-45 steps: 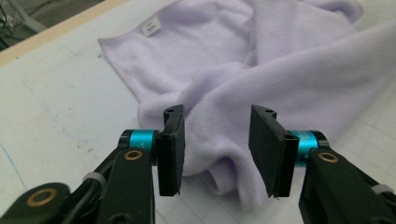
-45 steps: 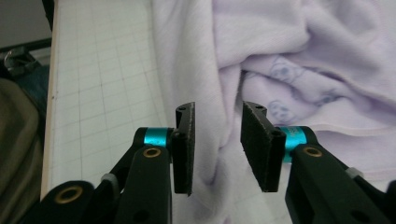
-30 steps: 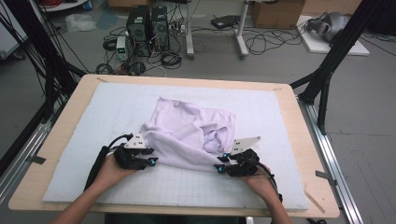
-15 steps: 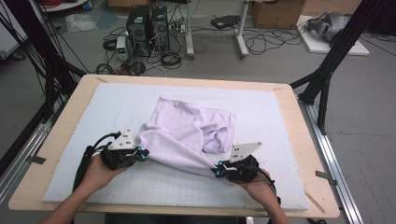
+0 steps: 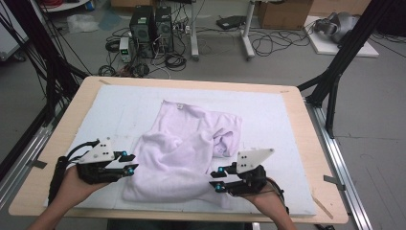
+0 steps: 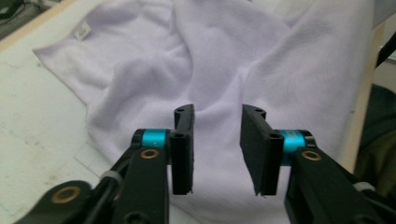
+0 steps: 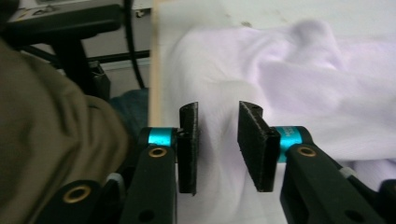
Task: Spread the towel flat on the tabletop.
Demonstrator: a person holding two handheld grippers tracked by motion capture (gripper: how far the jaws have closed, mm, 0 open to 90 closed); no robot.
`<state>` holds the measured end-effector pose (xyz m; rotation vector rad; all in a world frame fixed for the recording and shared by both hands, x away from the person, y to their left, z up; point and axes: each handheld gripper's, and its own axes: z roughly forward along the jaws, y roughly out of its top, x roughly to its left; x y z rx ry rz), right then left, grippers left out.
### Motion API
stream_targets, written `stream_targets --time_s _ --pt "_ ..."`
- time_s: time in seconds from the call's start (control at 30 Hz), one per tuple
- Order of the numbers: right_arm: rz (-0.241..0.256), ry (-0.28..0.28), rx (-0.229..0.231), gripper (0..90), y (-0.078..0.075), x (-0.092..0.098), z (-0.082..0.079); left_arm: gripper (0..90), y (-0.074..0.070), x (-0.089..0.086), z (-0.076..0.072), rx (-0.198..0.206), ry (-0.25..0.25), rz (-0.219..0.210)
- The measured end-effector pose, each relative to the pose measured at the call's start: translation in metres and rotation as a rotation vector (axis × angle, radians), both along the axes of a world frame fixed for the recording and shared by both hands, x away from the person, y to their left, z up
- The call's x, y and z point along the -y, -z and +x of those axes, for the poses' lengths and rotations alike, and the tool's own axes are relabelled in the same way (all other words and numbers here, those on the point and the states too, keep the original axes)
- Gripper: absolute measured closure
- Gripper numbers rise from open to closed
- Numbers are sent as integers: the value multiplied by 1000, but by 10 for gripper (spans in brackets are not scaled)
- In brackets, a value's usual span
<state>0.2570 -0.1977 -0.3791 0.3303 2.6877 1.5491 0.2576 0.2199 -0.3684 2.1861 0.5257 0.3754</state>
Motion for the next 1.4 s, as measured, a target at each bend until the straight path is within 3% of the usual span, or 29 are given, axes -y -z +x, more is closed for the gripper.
stream_targets --time_s 0.1,0.23,0.33,0.37,0.4,0.5,0.57,0.67,0.9,1.0,1.07,1.13,1.23,1.3,1.4 --pt "7 39 -35 662 15 2 15 616 23 4 12 -44 -7 18" --pt "-103 79 -30 639 35 -4 28 589 52 14 24 -116 -2 33" --pt "-160 80 -30 612 46 -13 32 608 69 24 27 -143 19 79" --pt "-170 78 -28 612 50 -16 35 633 70 26 26 -125 22 62" --pt "-182 76 -40 626 54 -19 36 706 70 27 27 -137 37 57" --pt "-203 58 -57 763 65 -26 39 849 68 31 27 -123 47 88" --pt "-203 50 -46 871 64 -26 39 868 66 32 27 -121 44 102" --pt "-186 58 -56 884 60 -20 36 875 64 31 25 -124 26 78" --pt "-111 86 -22 900 35 9 15 876 43 20 14 -86 1 21" --pt "-102 102 -14 898 28 20 4 875 37 17 9 -74 17 15" --pt "-116 103 -16 892 27 22 3 848 38 16 10 -68 13 17" --pt "-136 113 -9 826 28 21 6 730 40 16 14 -70 -9 22" --pt "-130 111 -11 728 35 10 19 603 45 16 23 -72 -41 27" --pt "-153 95 -13 676 44 0 29 540 52 16 30 -86 -65 44" --pt "-206 81 -30 640 57 -16 42 544 64 17 37 -114 -70 76"
